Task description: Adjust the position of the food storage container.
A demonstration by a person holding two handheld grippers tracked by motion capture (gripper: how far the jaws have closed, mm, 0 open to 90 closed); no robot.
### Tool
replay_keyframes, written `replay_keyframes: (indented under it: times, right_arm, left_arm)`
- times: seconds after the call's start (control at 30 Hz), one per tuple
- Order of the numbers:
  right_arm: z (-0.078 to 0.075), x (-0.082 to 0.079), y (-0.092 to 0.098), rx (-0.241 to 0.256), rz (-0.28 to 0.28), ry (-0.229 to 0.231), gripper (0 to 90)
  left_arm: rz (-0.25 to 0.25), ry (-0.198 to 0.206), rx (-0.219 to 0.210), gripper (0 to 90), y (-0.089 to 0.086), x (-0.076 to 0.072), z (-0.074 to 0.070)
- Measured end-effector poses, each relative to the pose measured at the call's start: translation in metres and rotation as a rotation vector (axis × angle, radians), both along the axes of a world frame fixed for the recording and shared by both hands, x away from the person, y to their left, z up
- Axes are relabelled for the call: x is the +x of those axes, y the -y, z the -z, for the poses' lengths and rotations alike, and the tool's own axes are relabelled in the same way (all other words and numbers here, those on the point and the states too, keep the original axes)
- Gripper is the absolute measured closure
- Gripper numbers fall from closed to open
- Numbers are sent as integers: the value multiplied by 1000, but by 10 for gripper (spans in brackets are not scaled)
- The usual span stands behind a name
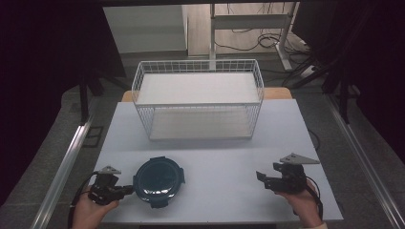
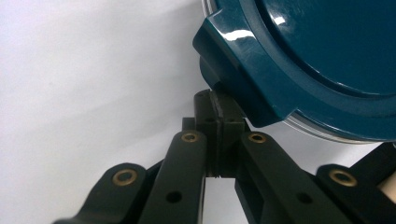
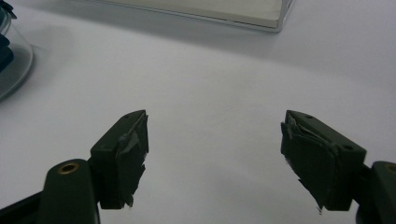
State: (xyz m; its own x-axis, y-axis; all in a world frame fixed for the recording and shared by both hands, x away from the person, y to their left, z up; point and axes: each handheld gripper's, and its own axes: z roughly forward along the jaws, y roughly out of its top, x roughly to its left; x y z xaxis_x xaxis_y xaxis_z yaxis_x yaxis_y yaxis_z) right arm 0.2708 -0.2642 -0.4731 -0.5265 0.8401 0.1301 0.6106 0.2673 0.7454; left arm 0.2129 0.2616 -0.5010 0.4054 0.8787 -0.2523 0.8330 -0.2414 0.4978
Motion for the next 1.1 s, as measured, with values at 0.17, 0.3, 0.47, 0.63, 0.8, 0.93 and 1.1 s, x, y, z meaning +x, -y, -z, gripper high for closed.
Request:
replay_keyframes:
  times: [0.17,0.3,0.47,0.63,0.8,0.93,1.1]
  right_arm:
    - [1,0,1,1,3,-4,228]
    - [1,1,1,2,4,-5,228]
    - [1,0,1,4,5,-4,228]
    - [0,0,1,4,3,-3,228]
    - [0,1,4,8,15,-5,228]
    - [-1,1,4,8,15,-4,228]
    - [-2,1,5,11,24,1,228]
  left_arm:
    - [14,1,7,900,8,5,-1]
    - [24,0,8,900,14,8,-1]
    - [37,2,11,900,22,11,-1]
    - [48,6,4,900,30,13,-1]
    - [58,6,3,900,36,16,-2]
    - [60,9,2,900,40,18,-2]
    - [58,6,-16,900,43,21,-1]
